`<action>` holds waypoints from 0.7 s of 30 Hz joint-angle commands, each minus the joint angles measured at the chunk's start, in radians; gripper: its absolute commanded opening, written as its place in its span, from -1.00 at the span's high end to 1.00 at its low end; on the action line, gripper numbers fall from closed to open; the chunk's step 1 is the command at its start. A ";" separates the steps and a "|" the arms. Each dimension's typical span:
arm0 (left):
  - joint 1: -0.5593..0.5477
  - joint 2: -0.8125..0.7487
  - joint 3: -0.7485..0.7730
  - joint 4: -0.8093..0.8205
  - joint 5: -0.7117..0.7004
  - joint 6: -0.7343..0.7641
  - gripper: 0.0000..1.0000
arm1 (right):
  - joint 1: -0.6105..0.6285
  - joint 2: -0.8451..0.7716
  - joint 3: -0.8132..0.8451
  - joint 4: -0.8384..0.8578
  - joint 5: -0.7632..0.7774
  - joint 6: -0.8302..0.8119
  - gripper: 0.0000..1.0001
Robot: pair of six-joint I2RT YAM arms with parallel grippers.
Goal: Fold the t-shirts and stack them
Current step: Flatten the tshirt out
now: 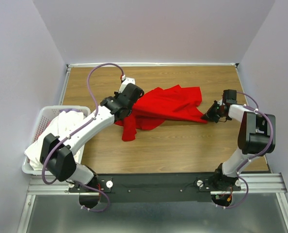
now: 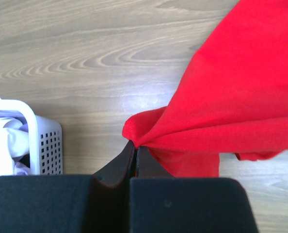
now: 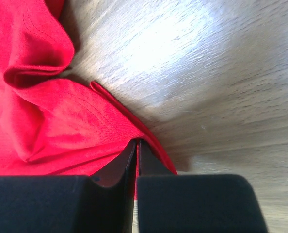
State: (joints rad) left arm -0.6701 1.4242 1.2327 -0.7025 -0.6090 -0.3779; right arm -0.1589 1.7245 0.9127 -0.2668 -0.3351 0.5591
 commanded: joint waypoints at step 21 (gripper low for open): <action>-0.009 0.355 0.368 0.187 -0.172 0.267 0.96 | 0.002 -0.091 0.014 -0.101 0.130 -0.117 0.65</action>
State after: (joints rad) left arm -0.6880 1.6440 1.4773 -0.5838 -0.7258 -0.2031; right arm -0.1635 1.6871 0.9157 -0.3130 -0.2226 0.4866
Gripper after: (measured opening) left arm 0.010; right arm 0.151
